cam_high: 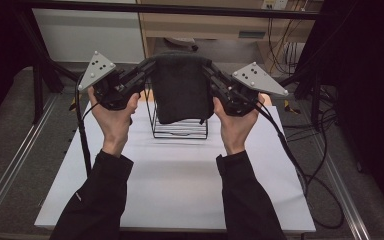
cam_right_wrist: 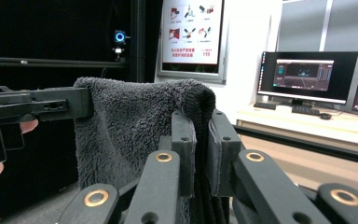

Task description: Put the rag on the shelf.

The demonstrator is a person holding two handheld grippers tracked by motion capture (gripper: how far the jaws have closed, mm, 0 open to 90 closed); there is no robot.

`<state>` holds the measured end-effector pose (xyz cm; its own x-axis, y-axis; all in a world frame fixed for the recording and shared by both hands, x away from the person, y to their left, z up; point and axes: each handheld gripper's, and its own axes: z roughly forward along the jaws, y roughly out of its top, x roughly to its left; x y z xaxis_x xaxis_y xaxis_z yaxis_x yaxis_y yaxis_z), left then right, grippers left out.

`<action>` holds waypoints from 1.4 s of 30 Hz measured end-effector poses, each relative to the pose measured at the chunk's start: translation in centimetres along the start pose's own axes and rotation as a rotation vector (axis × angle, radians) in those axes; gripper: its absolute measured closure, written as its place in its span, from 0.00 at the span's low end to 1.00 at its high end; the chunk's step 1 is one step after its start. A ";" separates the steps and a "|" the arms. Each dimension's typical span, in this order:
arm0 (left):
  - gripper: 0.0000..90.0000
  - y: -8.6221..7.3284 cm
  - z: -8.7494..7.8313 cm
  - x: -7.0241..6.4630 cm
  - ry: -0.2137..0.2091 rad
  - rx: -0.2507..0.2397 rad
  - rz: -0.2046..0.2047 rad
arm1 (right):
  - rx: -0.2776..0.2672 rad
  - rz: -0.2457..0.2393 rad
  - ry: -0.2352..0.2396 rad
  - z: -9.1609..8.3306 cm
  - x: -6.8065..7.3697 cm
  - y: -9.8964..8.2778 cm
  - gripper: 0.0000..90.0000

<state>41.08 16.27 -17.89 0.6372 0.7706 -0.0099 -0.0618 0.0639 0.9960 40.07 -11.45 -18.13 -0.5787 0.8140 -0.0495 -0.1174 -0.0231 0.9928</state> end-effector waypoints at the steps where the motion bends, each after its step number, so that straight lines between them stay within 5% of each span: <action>1: 0.90 0.2 0.1 0.1 0.003 0.001 0.003 | -0.003 -0.002 -0.002 0.2 -0.1 0.2 0.93; 29: 0.90 4.8 4.0 3.5 0.092 -0.037 0.017 | -0.065 0.003 -0.011 5.9 -2.0 3.7 0.93; 42: 0.90 5.5 6.2 4.9 0.107 -0.045 0.026 | -0.078 -0.015 -0.023 7.7 -3.3 4.5 0.93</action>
<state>48.60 16.43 -11.90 0.5497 0.8353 0.0041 -0.1127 0.0694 0.9912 47.66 -9.72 -12.61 -0.5580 0.8276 -0.0606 -0.1890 -0.0557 0.9804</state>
